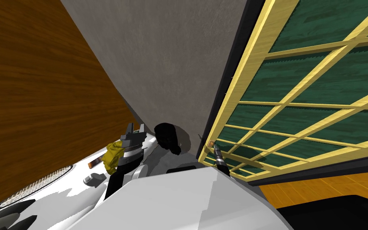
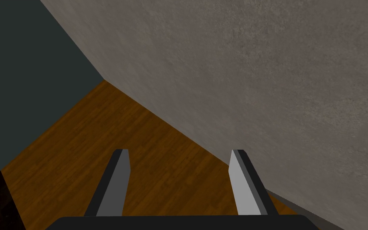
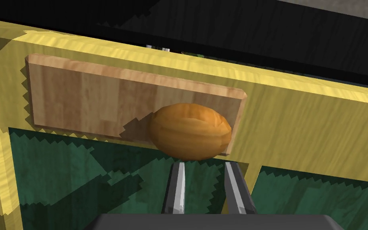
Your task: Pull the door open
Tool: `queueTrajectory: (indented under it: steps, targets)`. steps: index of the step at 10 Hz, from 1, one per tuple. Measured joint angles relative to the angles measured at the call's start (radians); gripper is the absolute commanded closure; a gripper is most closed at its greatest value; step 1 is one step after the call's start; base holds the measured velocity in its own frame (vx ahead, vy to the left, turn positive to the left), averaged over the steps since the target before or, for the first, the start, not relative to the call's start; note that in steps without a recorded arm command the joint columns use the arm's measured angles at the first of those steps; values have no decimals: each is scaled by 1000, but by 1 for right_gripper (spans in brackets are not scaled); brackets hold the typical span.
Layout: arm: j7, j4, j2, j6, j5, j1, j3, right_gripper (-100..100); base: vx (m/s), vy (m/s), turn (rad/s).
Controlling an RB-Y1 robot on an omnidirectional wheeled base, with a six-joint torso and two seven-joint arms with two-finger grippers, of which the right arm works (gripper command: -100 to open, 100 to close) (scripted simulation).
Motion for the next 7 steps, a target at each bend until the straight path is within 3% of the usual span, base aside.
queueTrajectory:
  steps: [7]
  targets:
    - [176, 3, 0, -14, 41, 16, -31, -100, -8, 25, -6]
